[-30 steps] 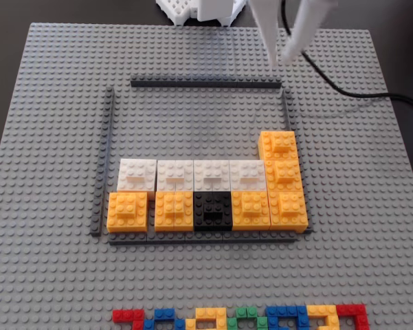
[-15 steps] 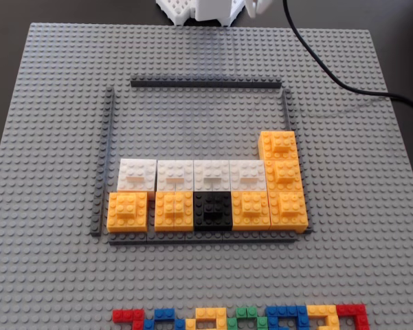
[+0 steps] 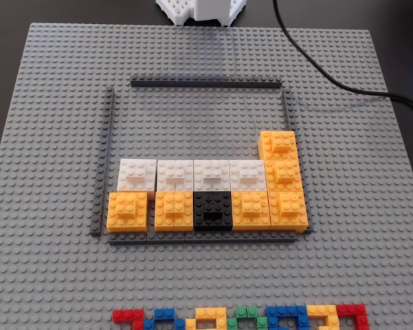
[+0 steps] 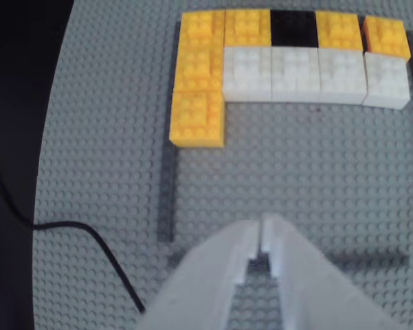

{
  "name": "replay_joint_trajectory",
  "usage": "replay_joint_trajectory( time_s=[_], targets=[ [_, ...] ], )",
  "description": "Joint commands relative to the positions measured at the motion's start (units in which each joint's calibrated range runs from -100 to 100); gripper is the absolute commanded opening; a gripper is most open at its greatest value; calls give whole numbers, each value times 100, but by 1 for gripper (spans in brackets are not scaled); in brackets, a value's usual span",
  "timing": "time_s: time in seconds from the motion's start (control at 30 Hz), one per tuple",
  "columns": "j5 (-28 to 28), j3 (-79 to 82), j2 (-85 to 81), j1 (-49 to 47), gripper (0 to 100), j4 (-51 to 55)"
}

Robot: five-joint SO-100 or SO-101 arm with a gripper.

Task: Grab the cube and place it into the grid

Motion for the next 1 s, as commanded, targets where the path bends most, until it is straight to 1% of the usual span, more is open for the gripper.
replay_joint_trajectory(
  time_s=[0.0,0.2,0.33,0.47,0.73,0.97],
  targets=[
    [44,566,-1064,94,0,-193],
    [122,1473,-1906,138,0,-398],
    [308,2016,-2147,116,0,-550],
    [210,2596,-2672,168,0,-745],
    [137,3357,-2663,197,0,-965],
    [181,4391,-2663,301,0,-1546]
  ],
)
